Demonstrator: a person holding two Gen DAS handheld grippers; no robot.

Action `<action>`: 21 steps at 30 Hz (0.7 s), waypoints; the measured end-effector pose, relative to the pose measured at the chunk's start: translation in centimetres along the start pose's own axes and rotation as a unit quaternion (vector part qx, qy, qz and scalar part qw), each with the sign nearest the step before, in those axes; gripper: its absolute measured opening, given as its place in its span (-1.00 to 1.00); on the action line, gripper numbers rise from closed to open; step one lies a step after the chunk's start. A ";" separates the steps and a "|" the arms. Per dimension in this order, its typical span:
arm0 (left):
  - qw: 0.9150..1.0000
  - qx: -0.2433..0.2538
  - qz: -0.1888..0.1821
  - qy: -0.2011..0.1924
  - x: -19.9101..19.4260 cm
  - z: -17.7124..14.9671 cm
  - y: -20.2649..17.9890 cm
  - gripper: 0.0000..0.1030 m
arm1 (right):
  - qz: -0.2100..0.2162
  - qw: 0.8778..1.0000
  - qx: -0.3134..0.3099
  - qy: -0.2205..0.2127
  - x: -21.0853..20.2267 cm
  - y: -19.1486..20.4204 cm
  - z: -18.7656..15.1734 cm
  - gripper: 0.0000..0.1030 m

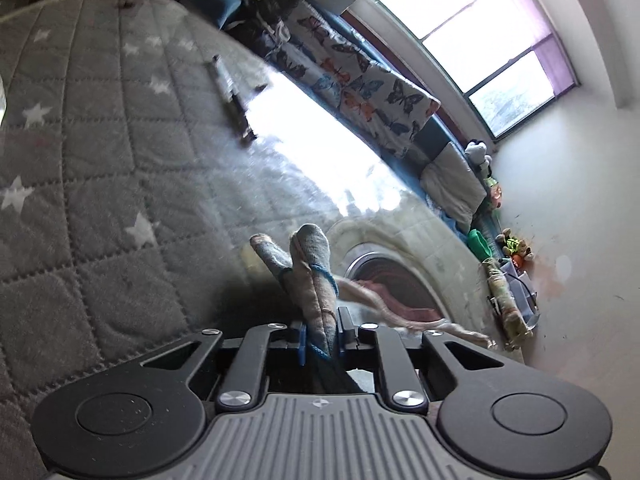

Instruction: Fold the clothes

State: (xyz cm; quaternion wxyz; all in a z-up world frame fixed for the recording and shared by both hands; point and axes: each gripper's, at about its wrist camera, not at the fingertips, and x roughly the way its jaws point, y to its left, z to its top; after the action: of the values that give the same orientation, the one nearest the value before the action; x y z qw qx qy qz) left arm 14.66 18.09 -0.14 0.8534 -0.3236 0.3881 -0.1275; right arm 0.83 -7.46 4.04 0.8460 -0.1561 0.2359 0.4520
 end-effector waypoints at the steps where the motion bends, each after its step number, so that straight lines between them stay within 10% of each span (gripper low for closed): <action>1: 1.000 0.005 -0.001 -0.002 0.0 0.0 -0.8 -0.72 | -0.002 1.000 0.007 -0.004 -0.4 -0.1 0.0 -0.93; 21: 0.991 0.132 -0.010 -0.007 5.5 -2.4 -18.5 -0.73 | -0.117 0.971 0.181 -0.107 -11.5 -10.0 -5.5 -0.94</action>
State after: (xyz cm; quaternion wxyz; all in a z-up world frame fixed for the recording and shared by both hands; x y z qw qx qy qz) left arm 17.14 0.42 7.50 0.8900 -0.2130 0.3586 -0.1841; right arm 2.31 -23.46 6.14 0.9275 0.0223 0.2016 0.3142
